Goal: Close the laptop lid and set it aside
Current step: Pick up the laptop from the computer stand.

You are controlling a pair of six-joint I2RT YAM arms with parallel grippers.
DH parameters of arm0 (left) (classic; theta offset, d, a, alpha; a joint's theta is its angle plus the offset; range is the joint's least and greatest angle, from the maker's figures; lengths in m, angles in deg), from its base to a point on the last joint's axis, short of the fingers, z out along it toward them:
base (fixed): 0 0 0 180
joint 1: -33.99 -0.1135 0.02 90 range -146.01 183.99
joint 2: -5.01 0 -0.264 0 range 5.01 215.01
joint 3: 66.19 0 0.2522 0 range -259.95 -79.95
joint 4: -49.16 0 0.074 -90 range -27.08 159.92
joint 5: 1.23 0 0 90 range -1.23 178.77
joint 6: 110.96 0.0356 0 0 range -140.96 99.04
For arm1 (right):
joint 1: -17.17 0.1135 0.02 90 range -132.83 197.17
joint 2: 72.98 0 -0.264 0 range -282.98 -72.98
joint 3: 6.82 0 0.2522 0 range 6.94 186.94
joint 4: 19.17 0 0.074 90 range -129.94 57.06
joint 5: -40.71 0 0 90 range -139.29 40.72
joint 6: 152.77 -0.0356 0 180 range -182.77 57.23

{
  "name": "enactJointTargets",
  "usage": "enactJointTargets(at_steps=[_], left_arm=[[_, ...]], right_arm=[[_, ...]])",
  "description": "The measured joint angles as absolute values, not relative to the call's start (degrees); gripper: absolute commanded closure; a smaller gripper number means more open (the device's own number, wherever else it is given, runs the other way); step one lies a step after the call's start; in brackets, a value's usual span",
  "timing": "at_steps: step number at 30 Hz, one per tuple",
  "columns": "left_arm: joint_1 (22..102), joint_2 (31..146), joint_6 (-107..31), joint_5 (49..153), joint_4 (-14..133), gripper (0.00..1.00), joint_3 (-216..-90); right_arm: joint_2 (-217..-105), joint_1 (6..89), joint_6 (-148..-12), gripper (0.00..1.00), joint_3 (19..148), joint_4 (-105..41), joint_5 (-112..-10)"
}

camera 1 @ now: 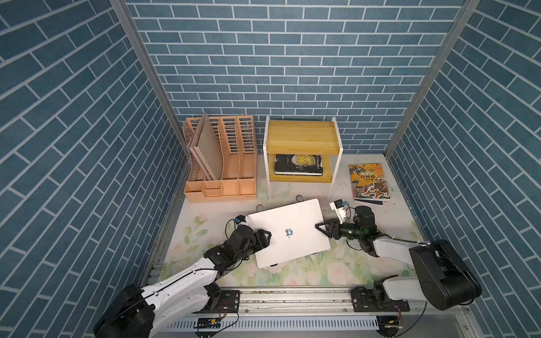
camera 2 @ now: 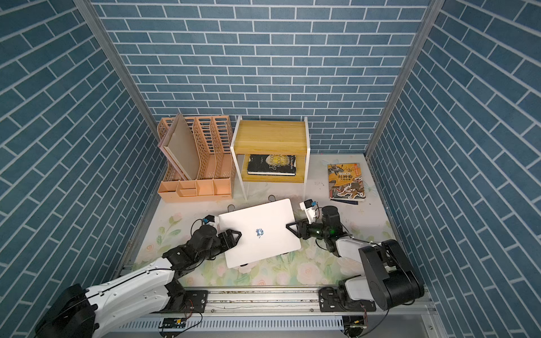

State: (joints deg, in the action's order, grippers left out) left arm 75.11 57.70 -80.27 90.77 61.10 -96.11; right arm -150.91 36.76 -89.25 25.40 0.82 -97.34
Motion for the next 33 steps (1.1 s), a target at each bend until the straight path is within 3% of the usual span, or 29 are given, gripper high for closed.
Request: enactJointTargets(at_steps=[33], left_arm=[[74.98,56.39,-79.24,88.39,63.59,0.13,-96.77]], right_arm=[[-150.67,39.34,-101.55,0.62,23.52,15.12,-100.94]])
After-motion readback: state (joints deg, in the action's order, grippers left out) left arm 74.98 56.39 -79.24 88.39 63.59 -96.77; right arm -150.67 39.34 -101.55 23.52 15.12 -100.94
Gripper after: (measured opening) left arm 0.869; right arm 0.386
